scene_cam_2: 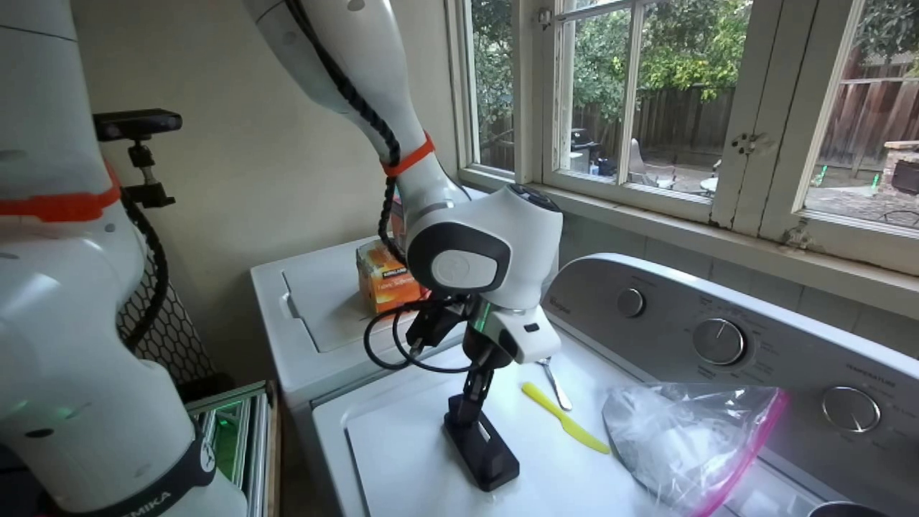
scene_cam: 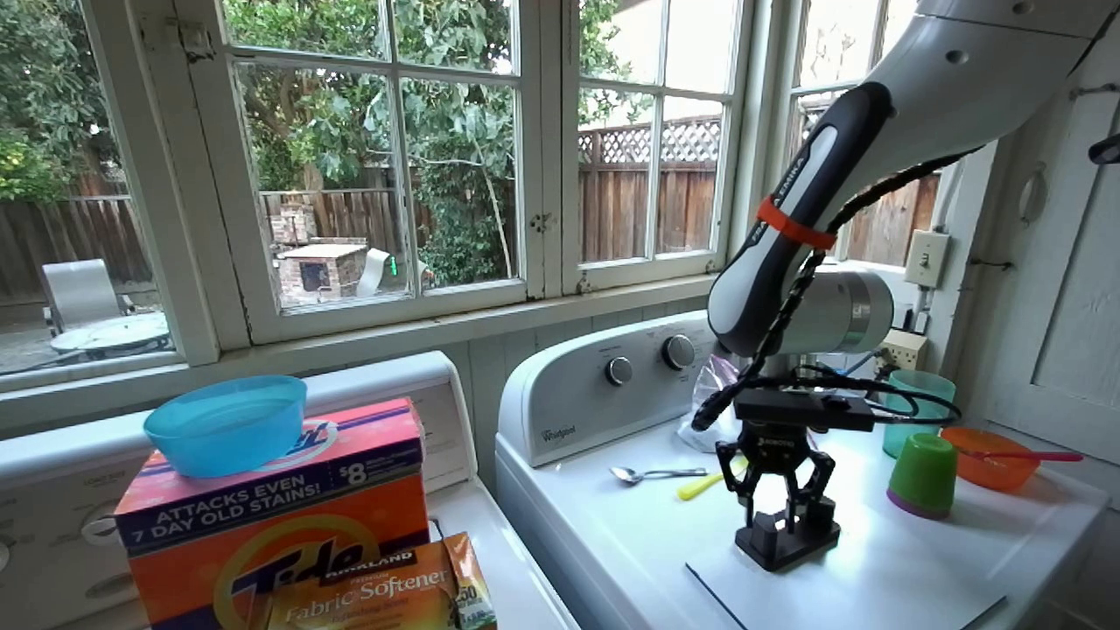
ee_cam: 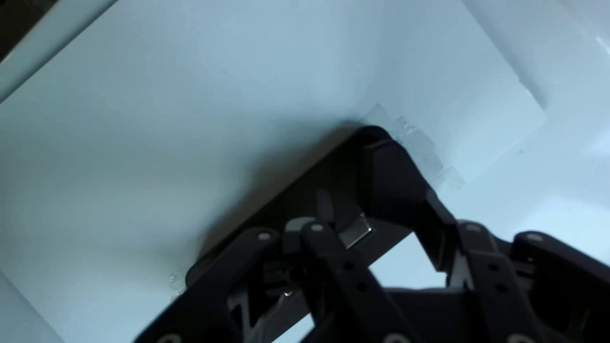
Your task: Move the white thing to the left
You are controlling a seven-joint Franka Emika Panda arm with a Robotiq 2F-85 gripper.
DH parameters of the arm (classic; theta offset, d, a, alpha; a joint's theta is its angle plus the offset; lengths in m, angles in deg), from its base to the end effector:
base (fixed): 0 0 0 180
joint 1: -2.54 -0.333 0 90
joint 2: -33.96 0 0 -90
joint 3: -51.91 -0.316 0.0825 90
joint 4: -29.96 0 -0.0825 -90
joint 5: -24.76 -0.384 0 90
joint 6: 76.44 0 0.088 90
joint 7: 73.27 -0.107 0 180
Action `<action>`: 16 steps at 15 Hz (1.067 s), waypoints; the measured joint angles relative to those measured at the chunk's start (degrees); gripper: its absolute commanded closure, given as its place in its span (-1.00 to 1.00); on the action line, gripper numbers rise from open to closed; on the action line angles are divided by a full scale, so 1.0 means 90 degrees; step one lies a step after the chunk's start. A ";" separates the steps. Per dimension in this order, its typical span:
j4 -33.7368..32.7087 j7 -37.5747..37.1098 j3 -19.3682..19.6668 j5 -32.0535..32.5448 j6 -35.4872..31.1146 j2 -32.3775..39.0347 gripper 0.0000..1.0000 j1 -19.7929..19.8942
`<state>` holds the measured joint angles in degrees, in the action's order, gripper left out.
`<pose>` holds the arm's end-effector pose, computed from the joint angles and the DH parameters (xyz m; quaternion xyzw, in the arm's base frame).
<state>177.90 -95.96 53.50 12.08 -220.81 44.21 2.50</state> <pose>0.4161 -0.0139 0.1784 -0.9445 0.3019 0.1266 0.0279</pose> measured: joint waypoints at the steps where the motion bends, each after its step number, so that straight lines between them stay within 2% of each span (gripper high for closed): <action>1: -0.0004 -0.0002 -0.0002 0.0001 0.0000 -0.0001 0.85 -0.0003; 2: -0.0005 -0.0002 -0.0003 0.0001 0.0000 -0.0001 0.93 -0.0010; 3: -0.0006 0.0001 -0.0003 -0.0008 0.0008 -0.0001 0.86 -0.0010; 9: -0.0042 0.0081 -0.0007 -0.0074 0.0290 -0.0024 0.86 -0.0005; 16: -0.0163 0.0227 -0.0110 -0.0053 0.1569 -0.0873 0.86 -0.0047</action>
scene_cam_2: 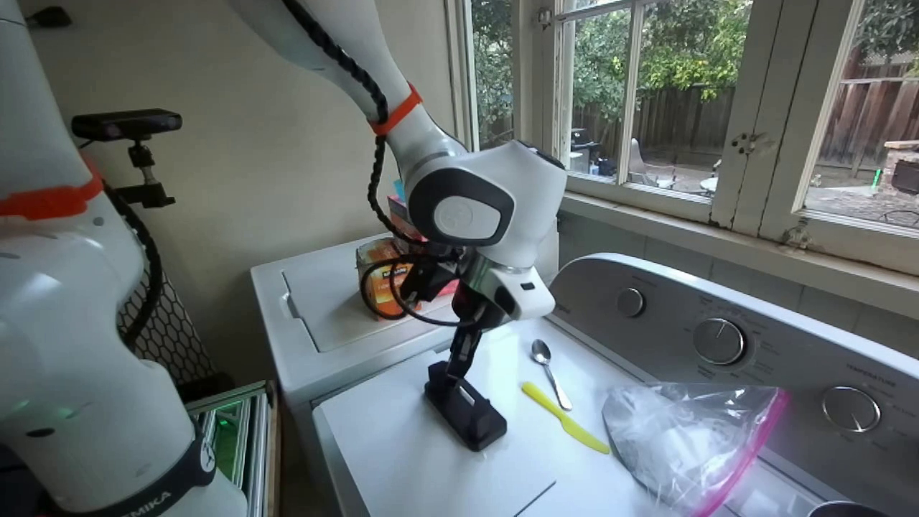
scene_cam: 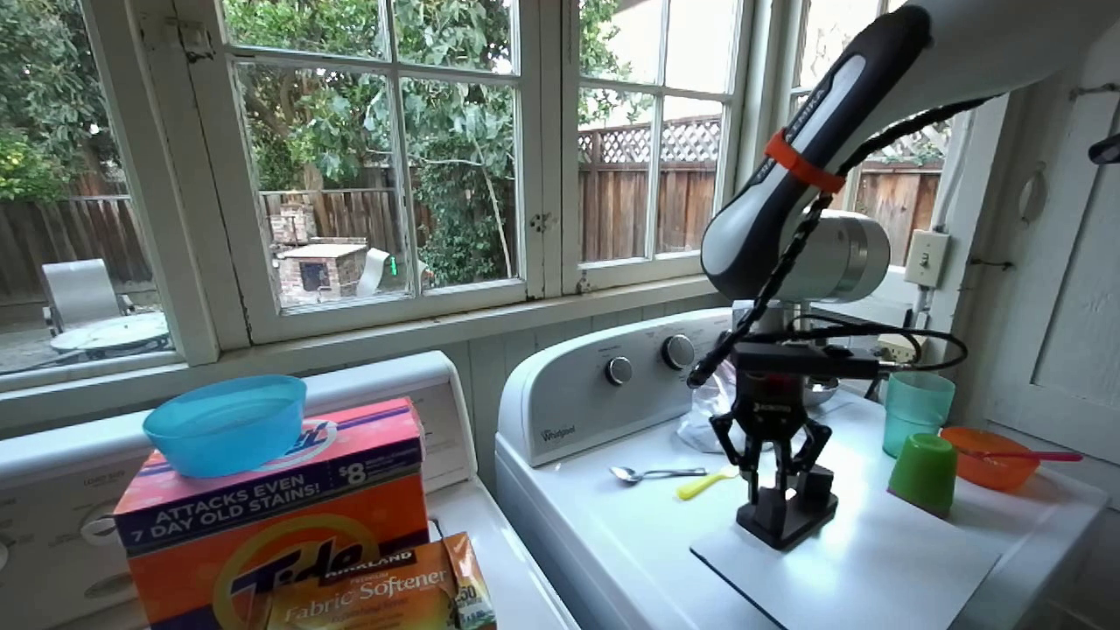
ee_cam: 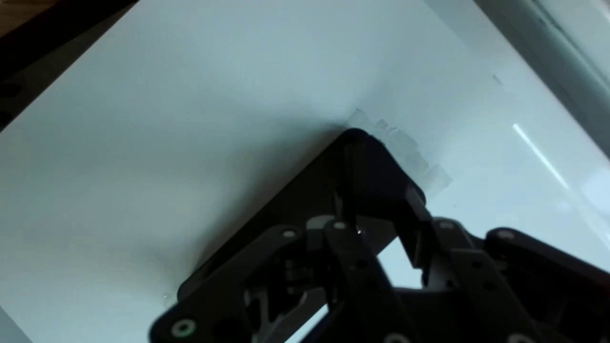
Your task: Move the white thing to the left
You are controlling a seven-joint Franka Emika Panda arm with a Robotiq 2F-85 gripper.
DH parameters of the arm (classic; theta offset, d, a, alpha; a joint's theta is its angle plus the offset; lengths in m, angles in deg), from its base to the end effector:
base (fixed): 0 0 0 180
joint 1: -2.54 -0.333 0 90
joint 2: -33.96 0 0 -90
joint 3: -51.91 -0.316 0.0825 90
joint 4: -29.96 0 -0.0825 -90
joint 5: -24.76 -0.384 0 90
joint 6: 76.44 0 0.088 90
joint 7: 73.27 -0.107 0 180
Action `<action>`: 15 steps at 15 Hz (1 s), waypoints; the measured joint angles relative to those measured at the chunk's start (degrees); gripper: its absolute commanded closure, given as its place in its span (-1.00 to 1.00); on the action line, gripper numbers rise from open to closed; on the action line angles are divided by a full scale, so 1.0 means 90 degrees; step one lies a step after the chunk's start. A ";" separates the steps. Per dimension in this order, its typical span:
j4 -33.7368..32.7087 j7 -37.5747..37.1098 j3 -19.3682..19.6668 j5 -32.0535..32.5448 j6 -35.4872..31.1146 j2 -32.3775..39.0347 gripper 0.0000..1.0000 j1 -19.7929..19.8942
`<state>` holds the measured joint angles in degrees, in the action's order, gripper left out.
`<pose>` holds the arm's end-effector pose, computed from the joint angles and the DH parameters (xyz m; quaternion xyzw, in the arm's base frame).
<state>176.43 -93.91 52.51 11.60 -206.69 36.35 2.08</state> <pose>0.4146 0.0046 0.2301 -0.9485 0.2626 0.1712 0.0444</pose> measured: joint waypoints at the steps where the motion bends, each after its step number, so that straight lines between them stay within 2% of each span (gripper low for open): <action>1: -0.0010 0.0155 -0.0056 0.0000 0.0192 -0.0165 0.86 -0.0025; 9: -0.0017 0.1726 -0.0673 0.0040 0.1102 -0.1276 0.86 -0.0597; 10: -0.0016 0.1953 -0.0720 0.0039 0.1210 -0.1377 0.44 -0.0680; 14: -0.0020 0.1964 -0.0712 0.0031 0.1219 -0.1338 0.44 -0.0694; 15: -0.0020 0.1964 -0.0700 0.0031 0.1217 -0.1310 0.86 -0.0684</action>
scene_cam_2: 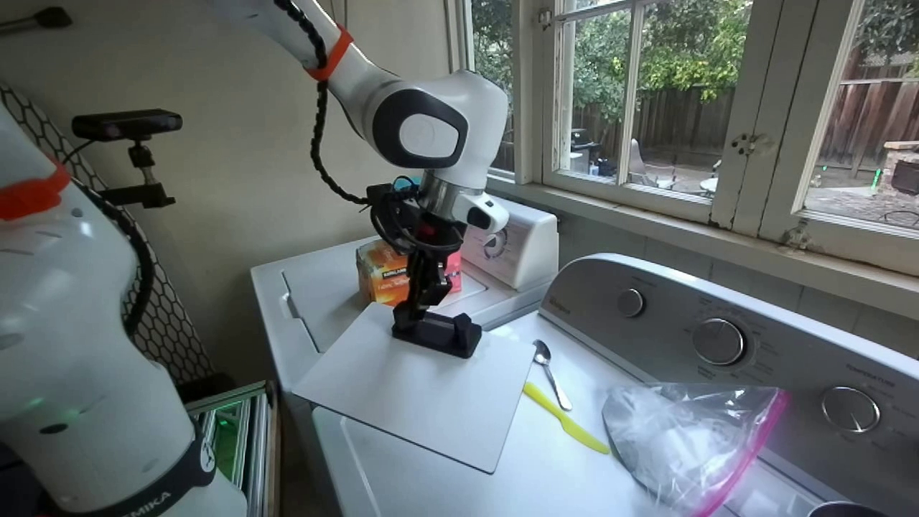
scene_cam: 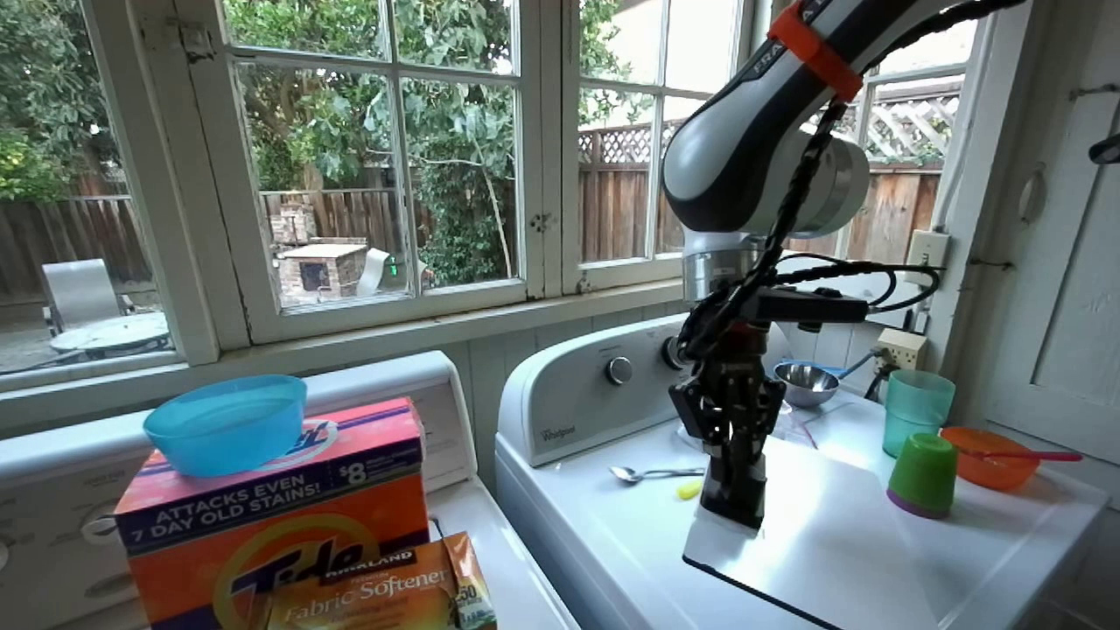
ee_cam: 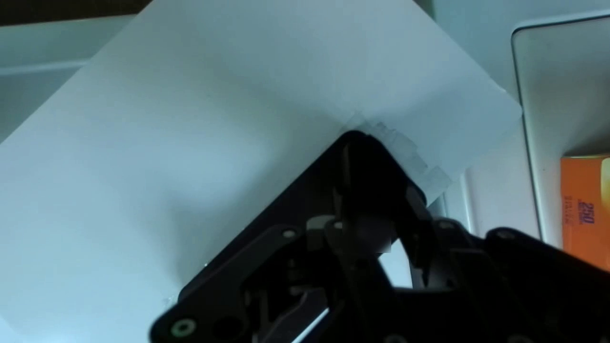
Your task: Move the white thing to the left
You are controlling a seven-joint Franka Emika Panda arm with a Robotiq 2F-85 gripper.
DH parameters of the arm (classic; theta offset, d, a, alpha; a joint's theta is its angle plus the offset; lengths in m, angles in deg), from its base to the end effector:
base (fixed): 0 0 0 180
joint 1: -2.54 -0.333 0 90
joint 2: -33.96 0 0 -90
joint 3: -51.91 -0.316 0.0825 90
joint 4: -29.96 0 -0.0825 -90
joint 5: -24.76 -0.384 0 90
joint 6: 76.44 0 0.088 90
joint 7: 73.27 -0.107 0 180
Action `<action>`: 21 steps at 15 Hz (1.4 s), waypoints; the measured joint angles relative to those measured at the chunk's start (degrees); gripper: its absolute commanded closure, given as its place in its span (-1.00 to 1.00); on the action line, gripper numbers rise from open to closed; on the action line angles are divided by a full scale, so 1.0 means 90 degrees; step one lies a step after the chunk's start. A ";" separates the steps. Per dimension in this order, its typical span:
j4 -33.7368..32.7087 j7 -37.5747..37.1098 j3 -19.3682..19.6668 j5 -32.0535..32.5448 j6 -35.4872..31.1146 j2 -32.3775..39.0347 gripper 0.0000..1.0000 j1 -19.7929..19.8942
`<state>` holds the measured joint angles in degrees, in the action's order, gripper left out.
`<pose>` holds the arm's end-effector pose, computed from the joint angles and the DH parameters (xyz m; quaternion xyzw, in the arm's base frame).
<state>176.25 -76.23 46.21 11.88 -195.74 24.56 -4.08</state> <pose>0.3934 0.0964 0.3060 -0.9851 -0.0093 0.1610 0.0595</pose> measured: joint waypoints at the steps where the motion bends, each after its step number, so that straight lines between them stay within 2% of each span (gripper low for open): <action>1: 0.0000 0.0000 0.0001 0.0000 -0.0002 0.0015 0.86 0.0004; 4: -0.0005 0.0463 -0.0042 -0.0104 -0.0085 0.0061 0.86 -0.0075; 12: -0.0111 0.2054 -0.0698 -0.0366 -0.0494 0.0092 0.86 -0.1010; 20: -0.0203 0.4428 -0.0931 -0.1161 -0.0776 0.0088 0.86 -0.1696; 21: -0.0205 0.4802 -0.0933 -0.1314 -0.0776 0.0088 0.44 -0.1736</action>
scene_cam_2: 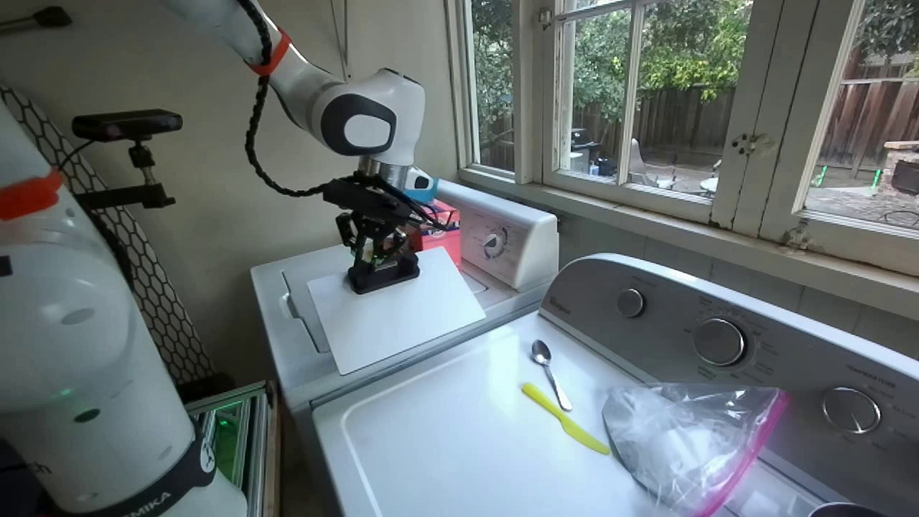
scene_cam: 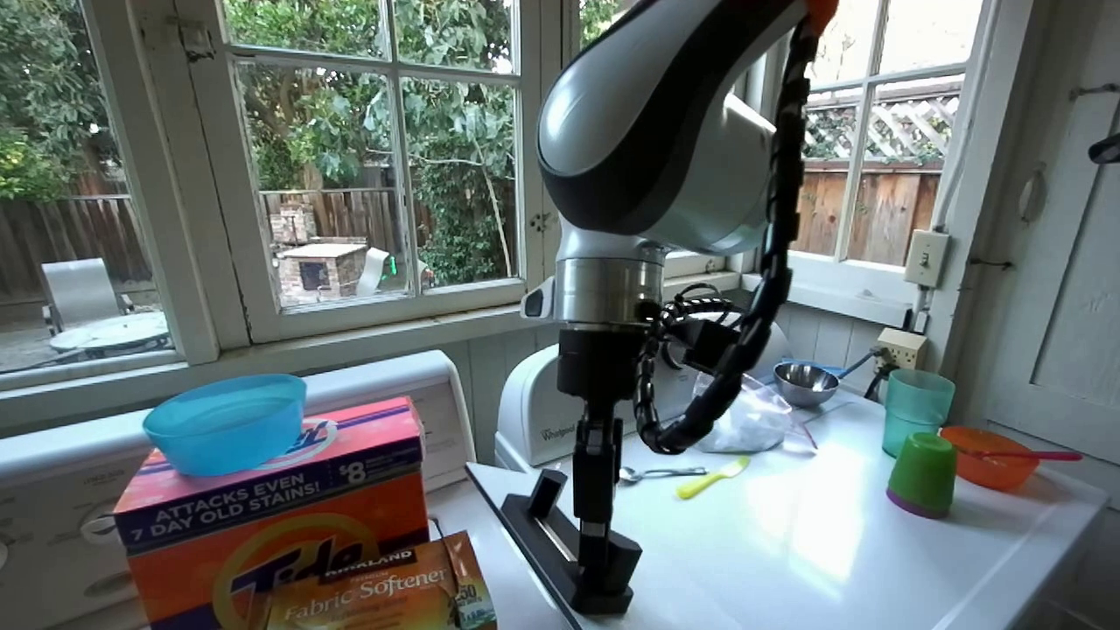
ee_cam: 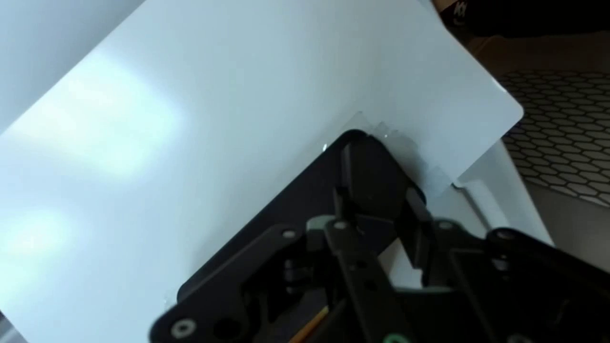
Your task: Move the white thing to the left
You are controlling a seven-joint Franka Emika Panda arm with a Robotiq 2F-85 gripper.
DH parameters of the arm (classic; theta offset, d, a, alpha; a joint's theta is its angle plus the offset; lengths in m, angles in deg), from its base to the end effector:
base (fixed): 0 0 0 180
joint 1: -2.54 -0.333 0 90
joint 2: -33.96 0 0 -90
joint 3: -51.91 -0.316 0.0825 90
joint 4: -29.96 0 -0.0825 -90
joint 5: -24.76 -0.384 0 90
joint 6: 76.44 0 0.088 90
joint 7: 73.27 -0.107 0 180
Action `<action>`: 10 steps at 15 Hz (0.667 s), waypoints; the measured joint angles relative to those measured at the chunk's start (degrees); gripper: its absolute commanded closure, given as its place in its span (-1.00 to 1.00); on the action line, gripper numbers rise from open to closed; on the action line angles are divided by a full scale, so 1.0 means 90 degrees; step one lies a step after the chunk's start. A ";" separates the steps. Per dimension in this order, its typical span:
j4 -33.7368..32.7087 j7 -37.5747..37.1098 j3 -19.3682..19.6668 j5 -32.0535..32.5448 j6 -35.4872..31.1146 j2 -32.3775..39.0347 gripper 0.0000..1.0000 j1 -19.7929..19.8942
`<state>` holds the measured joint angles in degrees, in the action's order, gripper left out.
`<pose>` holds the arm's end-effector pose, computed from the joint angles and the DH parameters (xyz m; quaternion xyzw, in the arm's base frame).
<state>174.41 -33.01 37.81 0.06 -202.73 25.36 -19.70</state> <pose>0.3407 0.2663 0.3193 -0.8549 -0.4921 0.0759 0.1460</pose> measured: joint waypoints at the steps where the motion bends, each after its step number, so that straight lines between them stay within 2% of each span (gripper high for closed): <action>1: 0.0000 0.0403 0.0001 -0.0167 0.0007 0.0005 0.44 -0.0024; 2: 0.0000 0.0679 0.0007 -0.0275 0.0010 0.0012 0.44 -0.0031; 3: 0.0000 0.0822 0.0015 -0.0325 0.0010 0.0018 0.86 -0.0032; 5: 0.0000 0.0902 0.0022 -0.0335 0.0010 0.0035 0.86 -0.0027; 10: 0.0082 0.0043 -0.0042 0.0454 -0.0137 0.0295 0.86 0.0078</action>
<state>175.14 -32.62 37.44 4.14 -203.96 28.01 -19.01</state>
